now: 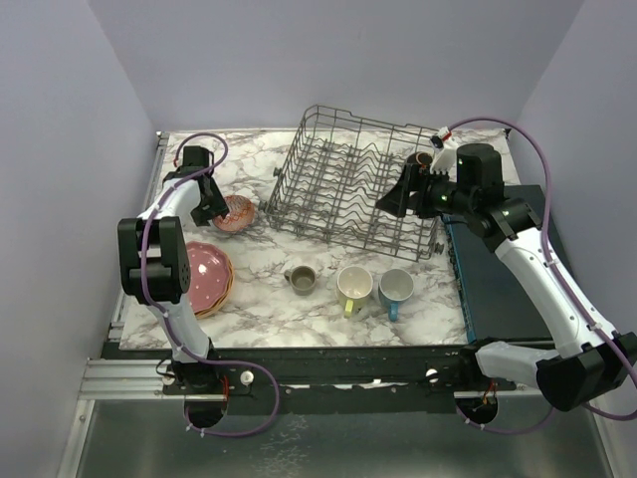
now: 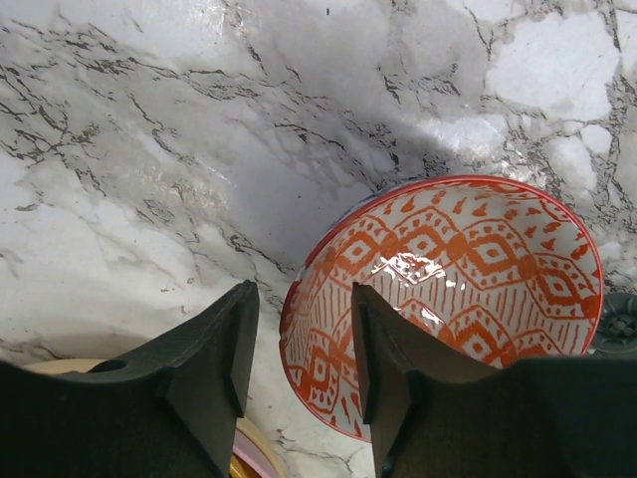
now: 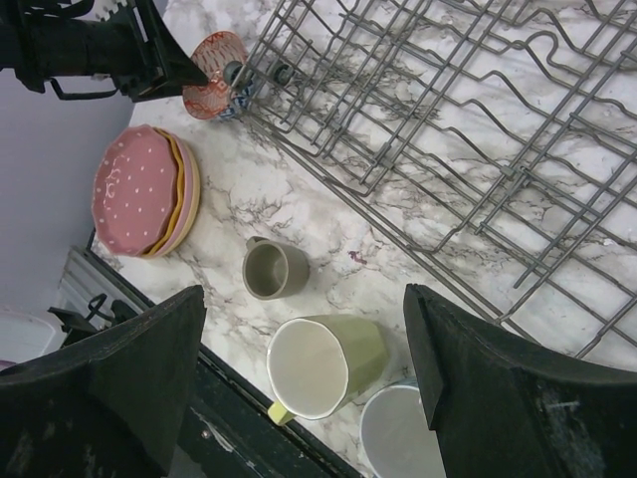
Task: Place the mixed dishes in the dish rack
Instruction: Pick up the bowl from the center of the board.
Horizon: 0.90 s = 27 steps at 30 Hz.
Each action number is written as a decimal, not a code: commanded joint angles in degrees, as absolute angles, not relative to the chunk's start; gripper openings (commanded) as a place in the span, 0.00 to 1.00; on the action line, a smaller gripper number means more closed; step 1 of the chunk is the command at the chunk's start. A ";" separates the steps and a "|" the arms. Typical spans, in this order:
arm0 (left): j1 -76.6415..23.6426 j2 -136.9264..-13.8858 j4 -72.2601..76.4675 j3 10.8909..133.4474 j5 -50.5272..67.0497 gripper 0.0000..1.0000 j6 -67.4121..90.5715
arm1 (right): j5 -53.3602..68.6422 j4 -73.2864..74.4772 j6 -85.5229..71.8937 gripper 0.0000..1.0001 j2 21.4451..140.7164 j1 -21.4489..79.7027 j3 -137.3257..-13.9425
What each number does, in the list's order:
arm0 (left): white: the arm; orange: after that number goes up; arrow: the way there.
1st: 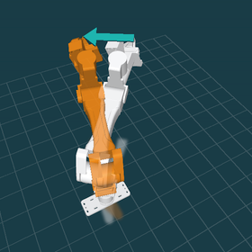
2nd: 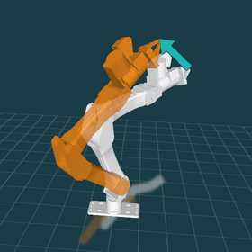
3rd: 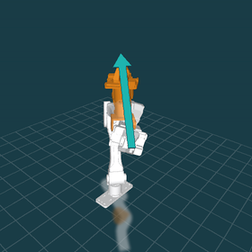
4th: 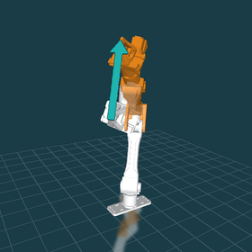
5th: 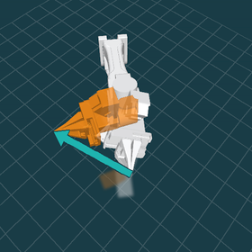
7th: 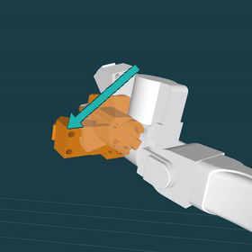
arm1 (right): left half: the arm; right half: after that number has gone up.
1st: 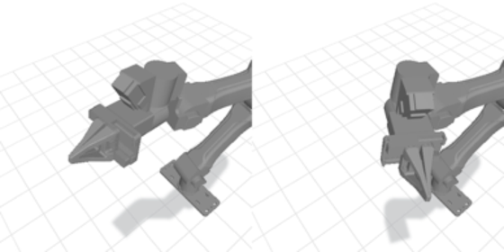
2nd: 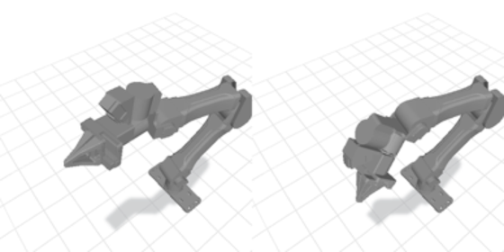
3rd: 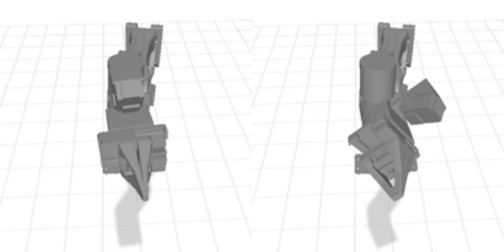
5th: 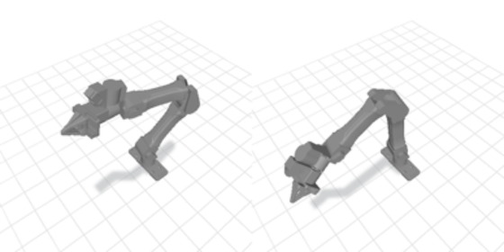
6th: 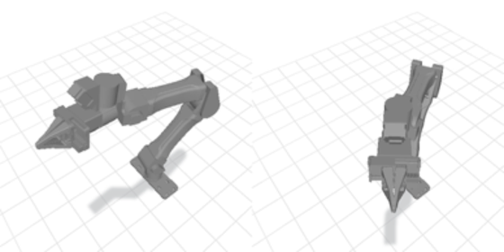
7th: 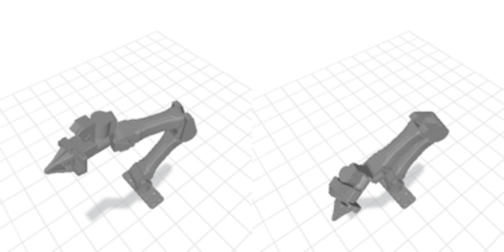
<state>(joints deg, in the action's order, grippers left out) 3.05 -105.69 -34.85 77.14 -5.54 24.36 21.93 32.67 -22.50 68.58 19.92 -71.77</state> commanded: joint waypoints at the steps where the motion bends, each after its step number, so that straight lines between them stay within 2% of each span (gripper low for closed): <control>1: 3.52 -106.87 -34.24 76.77 -4.53 0.44 24.21 | 23.64 32.35 -23.10 0.86 68.78 20.12 -71.20; 13: 3.50 -107.24 -33.97 75.85 -4.05 0.25 23.73 | 24.77 32.58 -23.85 0.85 70.34 20.13 -72.48; 25: 3.51 -104.99 -34.06 76.37 -4.49 0.00 23.05 | 25.69 33.75 -24.25 0.85 71.00 20.13 -74.18; 27: 3.52 -104.17 -34.27 76.43 -4.39 0.00 23.03 | 25.79 33.99 -24.39 0.85 70.99 20.13 -74.27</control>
<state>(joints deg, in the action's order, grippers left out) 3.27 -106.06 -34.33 76.36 -3.51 24.10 24.14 32.99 -23.97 70.85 19.92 -72.36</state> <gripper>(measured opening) 0.159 0.854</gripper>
